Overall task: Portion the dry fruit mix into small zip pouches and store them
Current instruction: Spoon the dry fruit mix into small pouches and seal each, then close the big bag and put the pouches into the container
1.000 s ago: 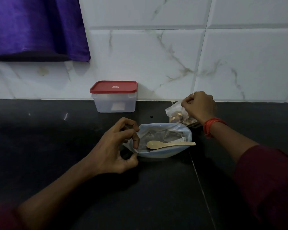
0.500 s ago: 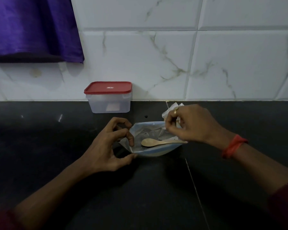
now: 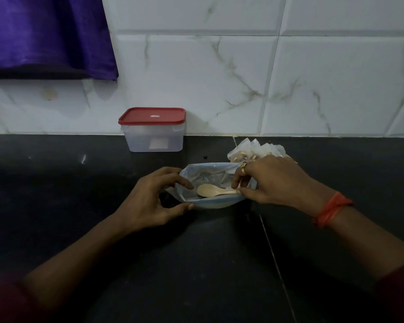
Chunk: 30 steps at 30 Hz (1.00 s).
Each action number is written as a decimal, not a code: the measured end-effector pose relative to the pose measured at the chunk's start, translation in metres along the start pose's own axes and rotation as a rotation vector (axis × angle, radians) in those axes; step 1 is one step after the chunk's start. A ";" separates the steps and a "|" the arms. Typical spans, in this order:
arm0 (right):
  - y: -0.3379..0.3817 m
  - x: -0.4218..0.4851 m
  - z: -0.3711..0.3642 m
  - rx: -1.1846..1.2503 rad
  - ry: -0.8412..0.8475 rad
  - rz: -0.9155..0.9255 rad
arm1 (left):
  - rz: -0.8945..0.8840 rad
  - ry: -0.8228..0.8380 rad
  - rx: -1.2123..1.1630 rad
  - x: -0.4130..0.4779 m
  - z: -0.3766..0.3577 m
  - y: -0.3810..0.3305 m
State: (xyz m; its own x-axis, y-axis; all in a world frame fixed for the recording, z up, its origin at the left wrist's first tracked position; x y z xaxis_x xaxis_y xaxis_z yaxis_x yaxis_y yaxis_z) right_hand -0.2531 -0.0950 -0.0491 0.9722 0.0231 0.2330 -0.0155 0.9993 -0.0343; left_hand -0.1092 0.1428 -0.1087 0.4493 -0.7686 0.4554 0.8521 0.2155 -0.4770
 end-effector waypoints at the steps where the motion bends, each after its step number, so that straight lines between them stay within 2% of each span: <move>1: 0.000 0.001 0.001 0.029 0.024 -0.015 | 0.005 -0.013 0.002 0.000 0.000 0.000; 6: -0.001 0.005 0.006 0.097 0.062 -0.089 | 0.017 -0.064 -0.009 0.001 0.003 0.003; 8: -0.004 0.005 0.019 0.153 0.003 -0.122 | 0.032 -0.080 -0.023 0.001 0.007 0.008; 12: -0.015 0.016 0.052 0.417 -0.136 -0.187 | 0.081 -0.110 -0.043 0.001 0.014 0.018; 14: -0.021 0.033 0.055 0.512 -0.249 -0.235 | 0.105 -0.115 -0.038 0.001 0.015 0.022; 16: -0.023 0.055 0.046 0.612 -0.290 -0.300 | 0.108 -0.104 -0.049 0.001 0.016 0.024; 25: -0.024 0.169 -0.031 0.656 -0.136 -0.522 | 0.095 -0.050 -0.060 0.003 0.013 0.030; 30: -0.025 0.205 -0.059 0.659 -0.088 -0.561 | 0.096 -0.056 -0.045 0.004 0.011 0.035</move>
State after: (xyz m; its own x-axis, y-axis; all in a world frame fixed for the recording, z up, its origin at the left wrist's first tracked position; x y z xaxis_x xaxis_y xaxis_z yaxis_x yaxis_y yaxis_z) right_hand -0.0398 -0.1170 -0.0575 0.8554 -0.5034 0.1220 0.3024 0.6767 0.6713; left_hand -0.0748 0.1535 -0.1152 0.5439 -0.7107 0.4462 0.7919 0.2588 -0.5530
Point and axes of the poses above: each hand's wrist, its own x-axis towards the middle knuckle, its own z-axis out of the back of the hand, y = z × x, the point moved 1 cm from there along x, towards the middle knuckle, and after that the axes turned 1 degree about x, right-handed, at the moved point
